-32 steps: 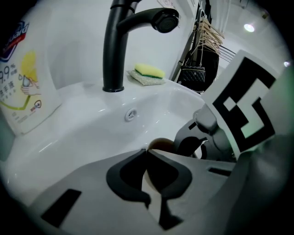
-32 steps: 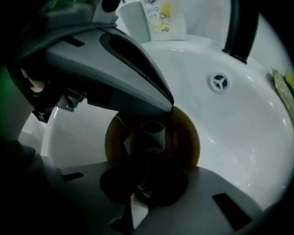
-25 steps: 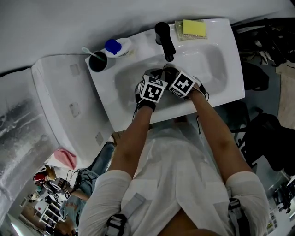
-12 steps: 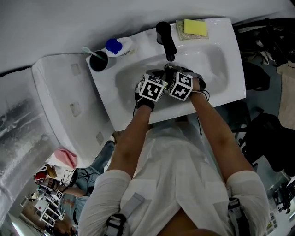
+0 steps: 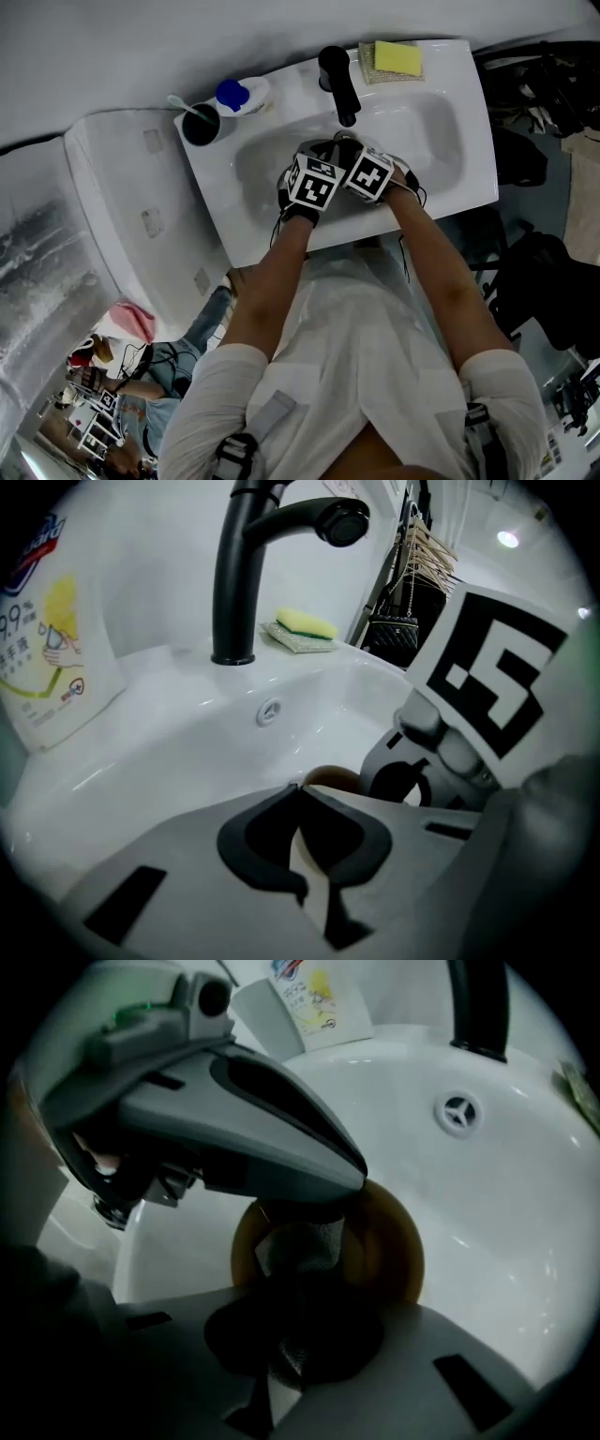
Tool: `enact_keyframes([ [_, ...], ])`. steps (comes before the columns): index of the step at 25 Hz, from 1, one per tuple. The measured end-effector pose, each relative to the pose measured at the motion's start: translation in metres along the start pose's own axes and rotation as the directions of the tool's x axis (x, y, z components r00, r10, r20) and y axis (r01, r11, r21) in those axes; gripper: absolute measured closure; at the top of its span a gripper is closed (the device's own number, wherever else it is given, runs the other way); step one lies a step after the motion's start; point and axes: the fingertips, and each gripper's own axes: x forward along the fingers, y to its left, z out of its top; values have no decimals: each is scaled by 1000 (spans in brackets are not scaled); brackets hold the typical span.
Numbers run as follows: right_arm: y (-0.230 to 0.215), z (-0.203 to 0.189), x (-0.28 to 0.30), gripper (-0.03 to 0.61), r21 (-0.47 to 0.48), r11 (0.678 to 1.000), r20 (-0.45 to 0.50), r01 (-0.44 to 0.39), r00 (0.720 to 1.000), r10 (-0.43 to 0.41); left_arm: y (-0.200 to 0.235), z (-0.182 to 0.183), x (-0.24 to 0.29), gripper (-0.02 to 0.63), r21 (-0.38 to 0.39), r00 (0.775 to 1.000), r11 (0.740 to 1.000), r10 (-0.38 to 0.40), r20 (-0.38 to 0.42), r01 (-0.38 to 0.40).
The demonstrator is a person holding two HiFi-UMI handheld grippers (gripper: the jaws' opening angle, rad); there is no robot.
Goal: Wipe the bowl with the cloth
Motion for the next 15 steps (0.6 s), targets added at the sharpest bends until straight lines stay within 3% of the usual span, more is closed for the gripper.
enact_keyframes([
  [3,15,8,-14,537,76,988,114,-134,986,125,6,-7,0,597,-39,1000,999,5,-10,-5],
  [6,15,6,-34,537,85,984,171,-155,975,139,15,-10,-1,597,-114,1000,993,8,11,-7],
  [11,-1,-3,-78,537,140,989,283,-46,959,4,25,-6,0,595,-233,998,972,12,61,3],
  [15,-28,-5,-118,537,290,956,422,40,891,-165,28,-4,-4,584,-276,997,961,11,80,11],
])
